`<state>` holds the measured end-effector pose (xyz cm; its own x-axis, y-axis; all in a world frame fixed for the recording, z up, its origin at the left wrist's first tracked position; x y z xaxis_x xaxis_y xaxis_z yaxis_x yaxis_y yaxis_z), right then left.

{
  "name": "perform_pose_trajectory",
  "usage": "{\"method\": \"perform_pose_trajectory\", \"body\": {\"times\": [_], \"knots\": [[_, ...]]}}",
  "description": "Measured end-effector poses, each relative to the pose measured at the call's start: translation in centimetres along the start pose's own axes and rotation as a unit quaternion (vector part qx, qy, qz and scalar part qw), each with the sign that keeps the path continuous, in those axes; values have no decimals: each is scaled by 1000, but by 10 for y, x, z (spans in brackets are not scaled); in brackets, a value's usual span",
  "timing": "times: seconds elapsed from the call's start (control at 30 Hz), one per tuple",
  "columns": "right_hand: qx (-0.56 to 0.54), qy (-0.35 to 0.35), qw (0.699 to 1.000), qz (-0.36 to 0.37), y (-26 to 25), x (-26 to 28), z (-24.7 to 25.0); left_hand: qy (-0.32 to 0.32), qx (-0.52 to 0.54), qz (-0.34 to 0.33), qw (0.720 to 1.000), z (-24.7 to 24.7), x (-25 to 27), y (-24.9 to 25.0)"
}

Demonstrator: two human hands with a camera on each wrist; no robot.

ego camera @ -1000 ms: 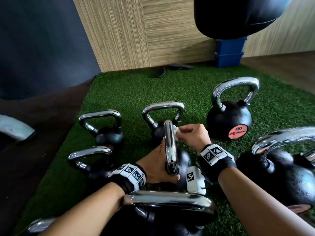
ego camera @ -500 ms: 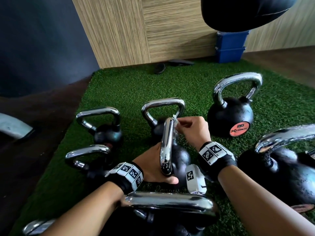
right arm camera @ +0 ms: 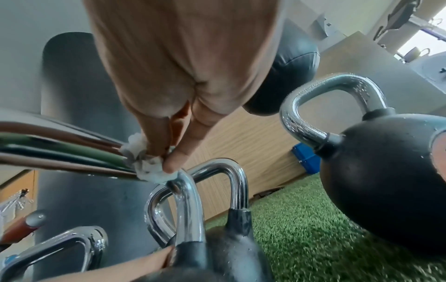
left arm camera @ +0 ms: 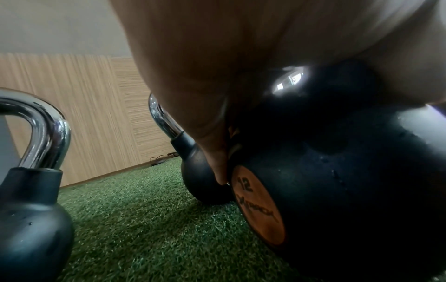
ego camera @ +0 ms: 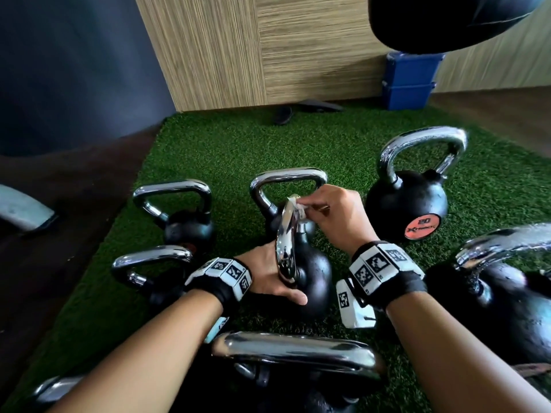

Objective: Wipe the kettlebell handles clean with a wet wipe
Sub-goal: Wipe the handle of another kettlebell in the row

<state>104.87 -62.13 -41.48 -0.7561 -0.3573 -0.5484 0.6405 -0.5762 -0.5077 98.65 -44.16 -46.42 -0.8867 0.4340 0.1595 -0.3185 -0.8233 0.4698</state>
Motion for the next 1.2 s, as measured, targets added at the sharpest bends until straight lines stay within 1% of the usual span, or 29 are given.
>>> {"method": "perform_pose_trajectory", "body": {"times": [0.1, 0.17, 0.23, 0.3, 0.37, 0.43, 0.53, 0.63, 0.7, 0.77, 0.83, 0.9, 0.93, 0.97, 1.0, 1.07, 1.13, 1.2], "knots": [[18, -26, 999, -12, -4, -13, 3, 7, 27, 7, 1000, 3, -4, 0], [22, -34, 999, -8, -7, -17, 7, -1, 30, 10, 1000, 6, -7, 0], [-5, -44, 999, 4, -11, -14, 13, -22, 34, 25, 999, 7, -9, -1], [-36, -68, 997, 25, -16, -8, 17, -39, 59, 25, 997, 7, -10, -3], [-58, -85, 994, 47, -22, -5, 21, -39, 79, 21, 996, 9, -11, -6], [-61, -94, 992, 52, -27, -8, 24, -39, 76, 19, 996, 9, -12, -9], [-63, -94, 993, 43, -32, -12, 27, -53, 93, 27, 994, 7, -14, -12], [-105, -129, 986, 24, -32, -5, 26, -33, 111, 24, 993, 6, -16, -17], [-151, -162, 975, -5, -32, 2, 24, -49, 110, 26, 992, 6, -15, -17], [-193, -179, 964, -33, -32, 6, 23, -56, 119, 32, 991, 6, -14, -16], [-224, -185, 955, -52, -30, 6, 22, -42, 130, 17, 991, 8, -12, -13], [-259, -216, 938, -74, -28, 9, 20, -20, 125, -10, 992, 7, -13, -14], [-262, -234, 933, -83, -26, 11, 18, -17, 111, -23, 993, 6, -15, -15], [-245, -249, 933, -85, -24, 15, 14, -21, 100, -35, 994, 4, -17, -16], [-207, -259, 940, -81, -23, 18, 11, -29, 99, -40, 994, 3, -17, -16], [-144, -276, 947, -75, -21, 24, 5, -44, 139, -31, 989, 1, -15, -14], [-154, -289, 941, -85, -17, 25, 2, -44, 160, -29, 986, 0, -14, -13], [-181, -294, 934, -86, -14, 23, 1, -40, 151, -38, 987, 1, -12, -11]]}}
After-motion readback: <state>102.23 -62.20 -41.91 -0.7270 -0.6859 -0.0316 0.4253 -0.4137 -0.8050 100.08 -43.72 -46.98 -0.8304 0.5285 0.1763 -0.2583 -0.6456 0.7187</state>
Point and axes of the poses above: each hand's wrist, its own x-axis away from the middle knuckle, its own z-axis out of the back of the hand, y = z × x, the point moved 1 cm from there along -x, towards the middle knuckle, and after that the axes turned 6 degrees about x, right-handed, at the moved point
